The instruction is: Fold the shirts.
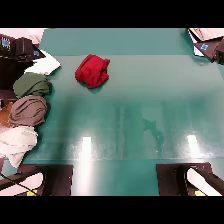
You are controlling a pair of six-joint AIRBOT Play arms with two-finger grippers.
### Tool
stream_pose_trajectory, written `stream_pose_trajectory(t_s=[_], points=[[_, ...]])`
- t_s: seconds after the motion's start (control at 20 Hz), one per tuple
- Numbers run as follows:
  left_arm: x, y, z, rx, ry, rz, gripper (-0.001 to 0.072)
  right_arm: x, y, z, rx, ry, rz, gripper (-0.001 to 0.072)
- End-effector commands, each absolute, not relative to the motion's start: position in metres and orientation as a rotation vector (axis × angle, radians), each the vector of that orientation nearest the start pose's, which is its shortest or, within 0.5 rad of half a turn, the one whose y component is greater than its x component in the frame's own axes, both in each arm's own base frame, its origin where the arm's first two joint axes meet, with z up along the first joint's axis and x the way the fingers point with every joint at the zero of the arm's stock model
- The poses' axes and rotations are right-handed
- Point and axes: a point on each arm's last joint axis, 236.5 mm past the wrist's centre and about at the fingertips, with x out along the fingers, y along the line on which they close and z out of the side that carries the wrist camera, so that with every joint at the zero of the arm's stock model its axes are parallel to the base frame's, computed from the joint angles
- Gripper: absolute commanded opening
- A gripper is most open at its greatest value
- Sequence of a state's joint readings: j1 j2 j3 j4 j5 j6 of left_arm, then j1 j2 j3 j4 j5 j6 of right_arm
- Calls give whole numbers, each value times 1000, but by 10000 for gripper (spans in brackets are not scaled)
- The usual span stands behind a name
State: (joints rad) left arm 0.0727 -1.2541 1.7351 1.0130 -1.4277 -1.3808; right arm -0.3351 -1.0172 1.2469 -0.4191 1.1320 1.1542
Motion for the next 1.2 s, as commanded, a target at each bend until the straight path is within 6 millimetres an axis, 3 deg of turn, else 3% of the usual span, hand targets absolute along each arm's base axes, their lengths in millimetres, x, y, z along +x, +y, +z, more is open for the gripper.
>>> stream_pose_trajectory(t_s=[0.0,0.85,0.9,0.95,1.0,1.05,1.15], points=[[406,-95,243,-192,859,-488,23,400,68,271,629,499,558,14],[414,-94,248,-200,825,-479,23,399,69,272,633,496,562,14],[424,-92,253,-208,781,-463,140,402,67,273,635,487,553,15],[437,-91,255,-223,736,-445,458,404,64,275,638,472,540,15],[452,-92,249,-239,713,-432,550,405,64,275,639,470,539,15],[463,-97,235,-250,721,-431,546,405,63,276,639,468,536,15],[484,-120,187,-254,790,-455,547,407,62,276,640,463,530,15]])
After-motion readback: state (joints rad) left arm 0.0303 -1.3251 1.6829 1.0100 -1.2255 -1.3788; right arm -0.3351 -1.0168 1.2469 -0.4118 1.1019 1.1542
